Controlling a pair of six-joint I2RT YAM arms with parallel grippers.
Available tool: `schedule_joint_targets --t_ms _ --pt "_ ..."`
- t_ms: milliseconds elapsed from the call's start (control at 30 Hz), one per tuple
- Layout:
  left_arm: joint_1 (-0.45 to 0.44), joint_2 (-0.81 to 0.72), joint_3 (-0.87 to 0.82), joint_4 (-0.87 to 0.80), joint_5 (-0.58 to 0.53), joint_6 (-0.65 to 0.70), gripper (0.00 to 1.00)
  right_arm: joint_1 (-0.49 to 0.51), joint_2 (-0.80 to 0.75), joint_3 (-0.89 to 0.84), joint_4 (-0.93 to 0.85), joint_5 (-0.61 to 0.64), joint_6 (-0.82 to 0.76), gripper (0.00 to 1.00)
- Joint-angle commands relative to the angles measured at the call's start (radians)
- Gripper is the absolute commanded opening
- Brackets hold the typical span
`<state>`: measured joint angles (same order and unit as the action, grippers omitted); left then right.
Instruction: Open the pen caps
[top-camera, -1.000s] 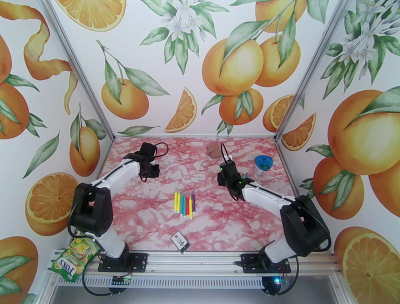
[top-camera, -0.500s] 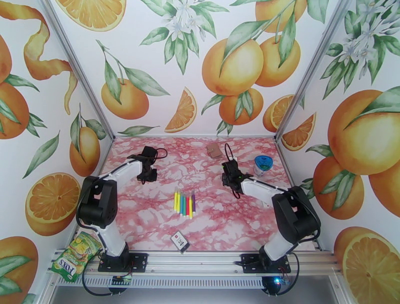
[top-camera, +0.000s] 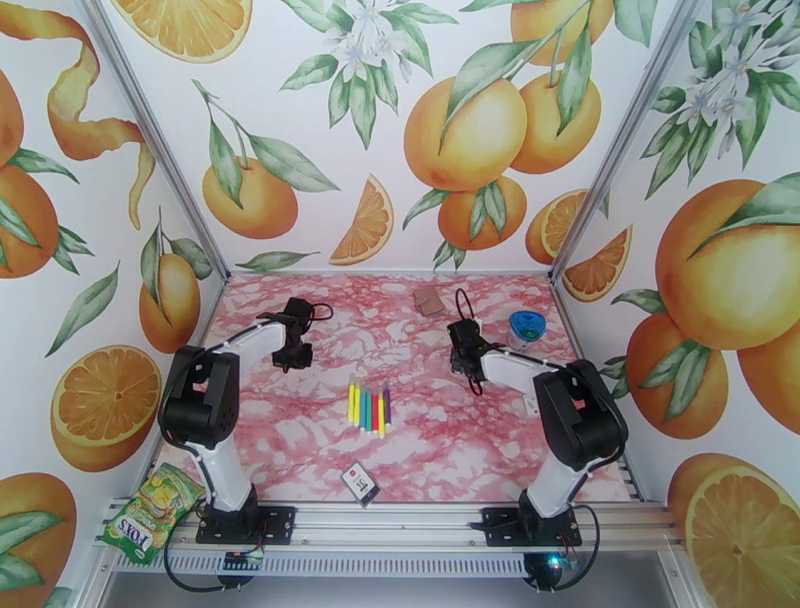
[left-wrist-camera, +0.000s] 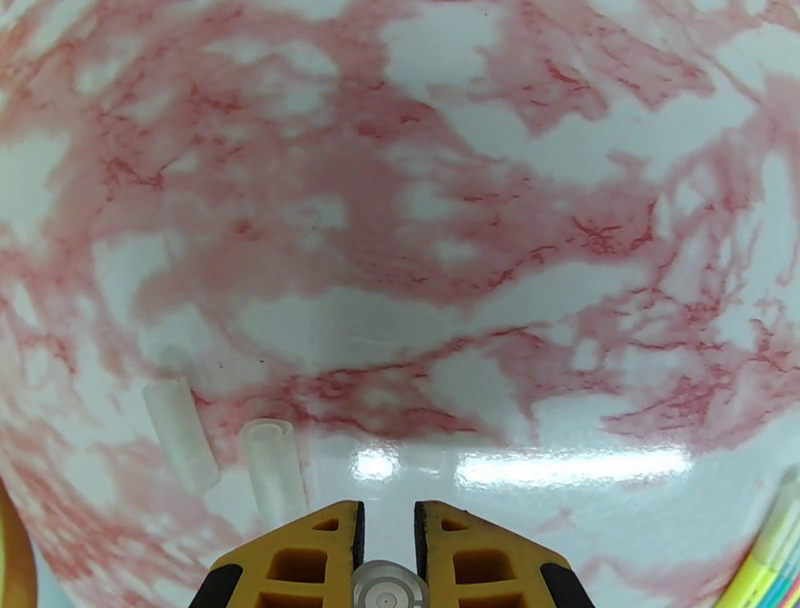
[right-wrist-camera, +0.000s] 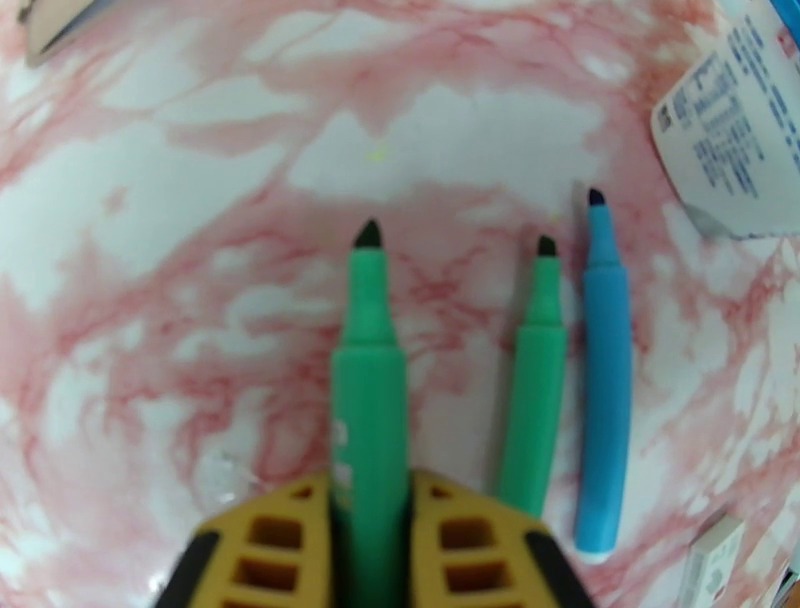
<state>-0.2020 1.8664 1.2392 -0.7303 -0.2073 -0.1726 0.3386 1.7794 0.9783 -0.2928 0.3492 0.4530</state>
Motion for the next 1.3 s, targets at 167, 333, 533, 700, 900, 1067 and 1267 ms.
schedule_joint_targets --t_ms 167,333,533,700,900,1067,1267 --pt "0.018 0.031 -0.013 0.016 -0.002 0.011 0.00 -0.018 0.034 0.031 -0.041 0.016 0.033 0.16" --pt "0.018 0.042 -0.014 0.005 -0.010 0.013 0.01 -0.027 0.038 0.038 -0.058 0.007 0.038 0.18" --pt "0.017 0.045 -0.007 -0.007 -0.009 0.018 0.06 -0.033 0.038 0.040 -0.068 0.004 0.041 0.23" --pt "0.018 0.056 -0.001 -0.016 -0.005 0.021 0.09 -0.036 0.038 0.040 -0.072 0.003 0.042 0.26" --pt "0.018 0.062 0.003 -0.021 -0.005 0.021 0.13 -0.036 0.031 0.040 -0.073 0.000 0.041 0.27" --pt "0.018 0.057 0.005 -0.028 -0.004 0.022 0.17 -0.033 -0.001 0.034 -0.069 -0.008 0.026 0.29" --pt "0.018 0.051 0.007 -0.041 -0.008 0.021 0.22 -0.019 -0.064 0.004 -0.046 -0.030 -0.003 0.34"
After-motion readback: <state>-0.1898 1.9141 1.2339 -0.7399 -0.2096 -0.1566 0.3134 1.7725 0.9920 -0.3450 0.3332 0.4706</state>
